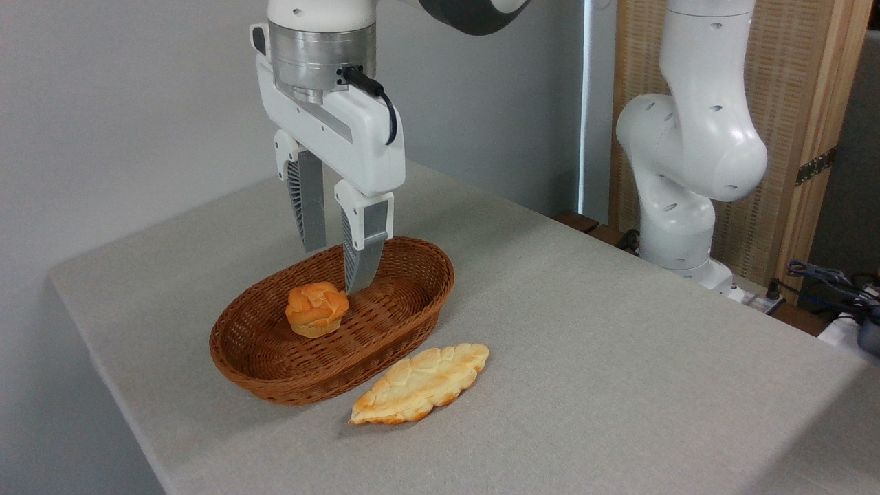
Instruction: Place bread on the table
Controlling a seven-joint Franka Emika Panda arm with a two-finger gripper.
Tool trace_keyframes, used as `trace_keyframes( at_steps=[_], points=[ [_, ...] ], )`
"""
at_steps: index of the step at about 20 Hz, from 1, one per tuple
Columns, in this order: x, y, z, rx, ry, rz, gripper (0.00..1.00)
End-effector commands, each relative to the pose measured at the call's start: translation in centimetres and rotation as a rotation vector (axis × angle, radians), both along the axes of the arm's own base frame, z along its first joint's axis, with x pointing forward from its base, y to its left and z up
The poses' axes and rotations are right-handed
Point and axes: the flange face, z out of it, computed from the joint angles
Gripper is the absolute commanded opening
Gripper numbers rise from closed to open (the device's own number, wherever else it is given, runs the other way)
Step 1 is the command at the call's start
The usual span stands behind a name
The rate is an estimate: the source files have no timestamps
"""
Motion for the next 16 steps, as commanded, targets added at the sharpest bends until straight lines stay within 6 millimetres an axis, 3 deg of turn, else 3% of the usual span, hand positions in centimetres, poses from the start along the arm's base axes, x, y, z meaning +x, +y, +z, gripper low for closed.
trace_keyframes(
  at_steps=[1, 16],
  points=[
    [0.0, 0.66, -0.43, -0.008, 0.035, 0.023, 1.0],
    [0.12, 0.42, -0.8, -0.009, 0.044, 0.02, 1.0]
  ],
)
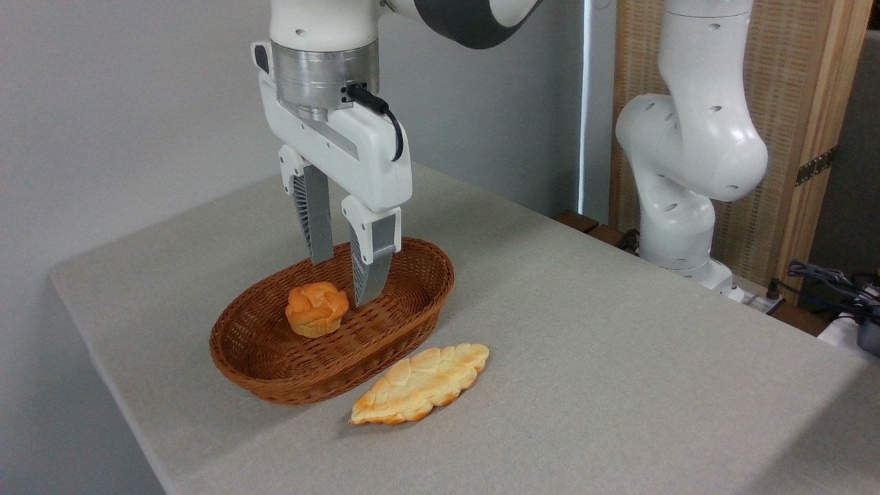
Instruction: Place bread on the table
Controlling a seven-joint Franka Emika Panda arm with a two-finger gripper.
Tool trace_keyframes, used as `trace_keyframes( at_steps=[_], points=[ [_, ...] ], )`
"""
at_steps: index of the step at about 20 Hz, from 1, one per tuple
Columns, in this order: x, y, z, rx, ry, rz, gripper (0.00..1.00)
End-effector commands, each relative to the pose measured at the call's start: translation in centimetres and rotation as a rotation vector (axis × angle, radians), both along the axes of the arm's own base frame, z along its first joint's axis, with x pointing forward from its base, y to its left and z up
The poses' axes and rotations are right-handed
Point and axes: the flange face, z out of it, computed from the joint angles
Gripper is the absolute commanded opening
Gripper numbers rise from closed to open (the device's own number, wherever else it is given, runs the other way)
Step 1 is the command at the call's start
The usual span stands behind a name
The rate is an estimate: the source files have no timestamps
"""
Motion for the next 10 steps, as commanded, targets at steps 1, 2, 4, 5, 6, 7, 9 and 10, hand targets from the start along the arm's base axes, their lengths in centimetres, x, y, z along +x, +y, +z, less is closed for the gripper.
trace_keyframes(
  at_steps=[1, 2, 4, 5, 6, 7, 9, 10],
  points=[
    [-0.3, -0.6, 0.5, -0.016, 0.009, 0.002, 1.0],
    [-0.4, -1.0, 0.6, -0.017, 0.008, -0.003, 1.0],
    [-0.5, -1.3, 0.5, -0.019, 0.008, -0.009, 1.0],
    [-0.6, -2.1, 0.4, -0.019, 0.007, -0.022, 1.0],
    [-0.6, -2.5, 0.3, -0.019, 0.007, -0.028, 1.0],
    [-0.7, -3.5, 0.2, -0.019, 0.011, -0.04, 1.0],
    [-0.8, -5.1, 0.1, -0.021, 0.012, -0.064, 1.0],
    [-1.0, -6.4, -0.2, -0.028, 0.019, -0.084, 1.0]
  ],
)
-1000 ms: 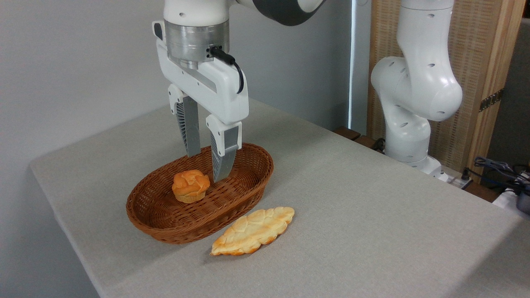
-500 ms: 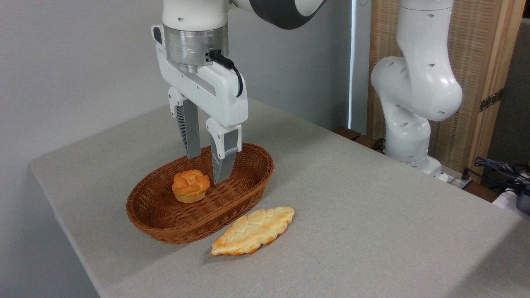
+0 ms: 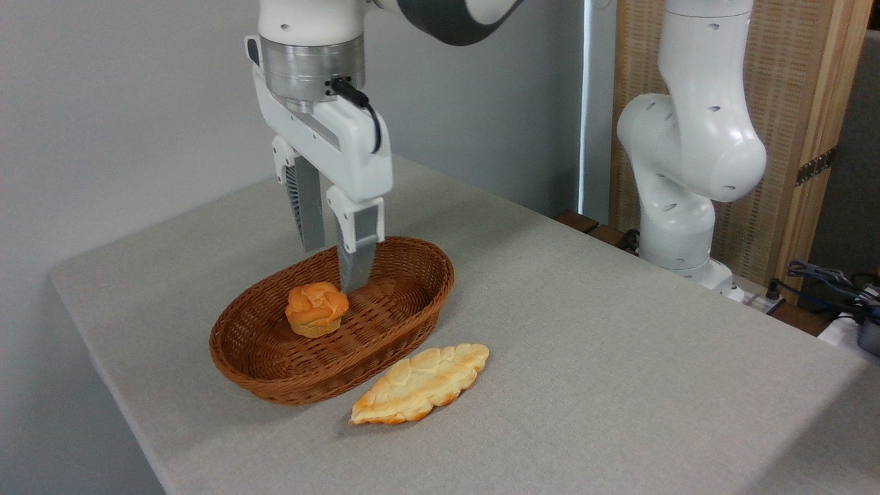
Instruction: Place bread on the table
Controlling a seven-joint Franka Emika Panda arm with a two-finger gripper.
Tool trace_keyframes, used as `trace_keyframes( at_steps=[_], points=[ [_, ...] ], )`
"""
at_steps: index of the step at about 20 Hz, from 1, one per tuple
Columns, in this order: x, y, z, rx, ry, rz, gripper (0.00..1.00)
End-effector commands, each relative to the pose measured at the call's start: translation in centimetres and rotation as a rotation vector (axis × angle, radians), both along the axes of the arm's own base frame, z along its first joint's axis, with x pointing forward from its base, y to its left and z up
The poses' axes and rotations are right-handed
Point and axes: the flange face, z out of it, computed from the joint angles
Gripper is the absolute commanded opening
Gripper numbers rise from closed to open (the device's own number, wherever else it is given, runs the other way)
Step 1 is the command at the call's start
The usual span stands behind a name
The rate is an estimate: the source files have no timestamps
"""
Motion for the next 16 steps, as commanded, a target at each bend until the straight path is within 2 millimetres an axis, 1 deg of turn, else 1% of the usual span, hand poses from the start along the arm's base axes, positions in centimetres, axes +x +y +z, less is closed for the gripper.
trace_keyframes(
  at_steps=[1, 3, 4, 5, 6, 8, 9, 12, 16],
  points=[
    [-0.9, -3.7, -0.4, -0.033, 0.024, -0.036, 1.0],
    [-1.3, -5.9, -1.0, -0.066, 0.036, -0.063, 1.0],
    [-1.4, -7.4, -1.5, -0.066, 0.028, -0.087, 1.0],
    [-1.5, -8.2, -1.9, -0.067, 0.026, -0.097, 1.0],
    [-1.6, -9.4, -2.7, -0.066, 0.016, -0.113, 1.0],
    [-1.9, -11.2, -4.9, -0.063, 0.01, -0.137, 1.0],
    [-2.0, -11.7, -5.4, -0.062, 0.008, -0.143, 1.0],
    [-1.8, -13.4, -8.2, -0.05, 0.012, -0.159, 1.0],
    [-1.3, -13.6, -10.1, -0.033, 0.013, -0.159, 1.0]
  ],
)
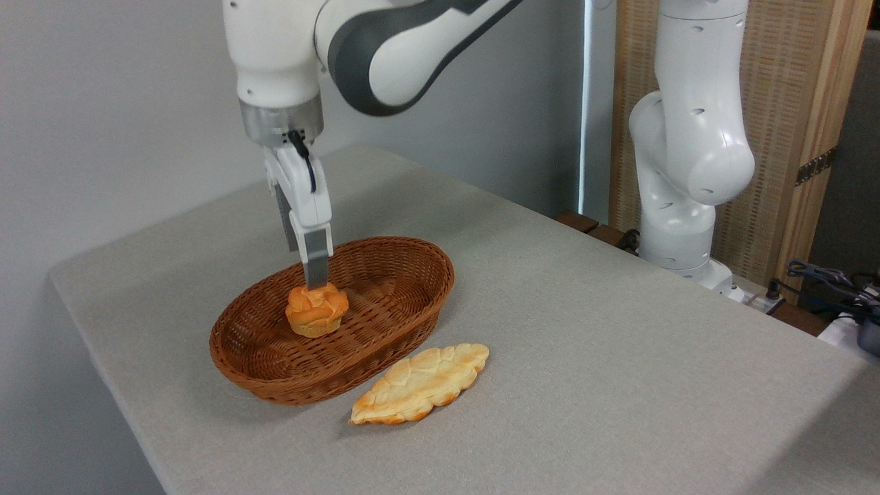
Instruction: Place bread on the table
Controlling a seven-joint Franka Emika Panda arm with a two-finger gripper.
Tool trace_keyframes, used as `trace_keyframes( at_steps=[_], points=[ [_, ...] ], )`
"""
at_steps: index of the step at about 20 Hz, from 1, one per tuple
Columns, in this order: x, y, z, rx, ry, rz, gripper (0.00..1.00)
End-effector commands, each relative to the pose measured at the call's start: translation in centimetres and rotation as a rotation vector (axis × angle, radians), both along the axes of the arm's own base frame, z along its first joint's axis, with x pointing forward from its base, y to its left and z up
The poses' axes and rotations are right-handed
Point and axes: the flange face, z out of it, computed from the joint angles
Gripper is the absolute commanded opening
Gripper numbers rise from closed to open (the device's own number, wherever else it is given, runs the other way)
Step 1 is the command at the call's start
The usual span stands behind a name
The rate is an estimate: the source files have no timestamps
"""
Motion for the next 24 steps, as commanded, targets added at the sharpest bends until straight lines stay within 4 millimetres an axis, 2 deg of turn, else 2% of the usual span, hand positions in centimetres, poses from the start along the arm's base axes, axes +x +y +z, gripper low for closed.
trace_keyframes(
  at_steps=[1, 4, 7, 12, 18, 21, 23, 24],
  points=[
    [0.1, 0.0, -1.3, -0.004, 0.002, 0.015, 1.0],
    [0.0, -0.1, -3.3, 0.006, -0.003, 0.012, 1.0],
    [0.1, 0.2, -3.8, 0.008, -0.002, 0.019, 1.0],
    [0.2, 0.3, -5.8, 0.044, 0.019, 0.006, 1.0],
    [0.1, 0.3, -6.7, 0.063, 0.032, -0.002, 0.97],
    [0.1, 0.1, -7.2, 0.067, 0.039, -0.004, 0.88],
    [0.1, 0.1, -7.2, 0.069, 0.04, -0.005, 0.69],
    [0.1, 0.1, -7.2, 0.067, 0.039, -0.006, 0.55]
  ],
)
